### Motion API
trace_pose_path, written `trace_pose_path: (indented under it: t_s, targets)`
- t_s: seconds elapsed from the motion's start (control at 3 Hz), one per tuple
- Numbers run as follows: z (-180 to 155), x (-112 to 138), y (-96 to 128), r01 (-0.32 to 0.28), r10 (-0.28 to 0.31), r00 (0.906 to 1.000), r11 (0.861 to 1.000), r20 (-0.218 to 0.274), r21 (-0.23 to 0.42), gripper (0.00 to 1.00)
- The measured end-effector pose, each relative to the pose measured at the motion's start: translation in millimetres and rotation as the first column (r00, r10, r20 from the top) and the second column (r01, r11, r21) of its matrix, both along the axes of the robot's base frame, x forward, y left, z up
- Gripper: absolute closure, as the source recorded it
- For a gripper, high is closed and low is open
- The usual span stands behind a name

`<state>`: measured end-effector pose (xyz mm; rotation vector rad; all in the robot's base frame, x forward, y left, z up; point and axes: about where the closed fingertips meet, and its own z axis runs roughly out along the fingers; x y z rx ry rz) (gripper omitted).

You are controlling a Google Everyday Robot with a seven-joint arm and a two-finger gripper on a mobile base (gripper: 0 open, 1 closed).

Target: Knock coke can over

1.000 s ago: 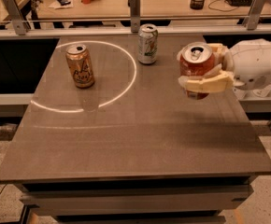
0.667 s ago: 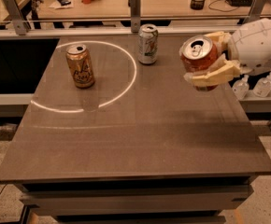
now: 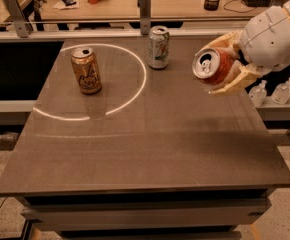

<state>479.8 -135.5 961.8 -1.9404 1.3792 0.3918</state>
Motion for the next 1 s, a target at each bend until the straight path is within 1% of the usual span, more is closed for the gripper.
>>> trace_pose_path:
  t_s: [0.33, 0.67, 1.0]
  targets:
    - [-13, -1, -3, -0.036, 0.042, 0.9983, 0.988, 0.039, -0.149, 1.0]
    - [-28, -3, -4, -0.075, 0.09, 0.9949, 0.958, 0.045, -0.276, 1.0]
    - [-43, -11, 2, -0.113, 0.126, 0.992, 0.93, 0.013, -0.349, 1.0]
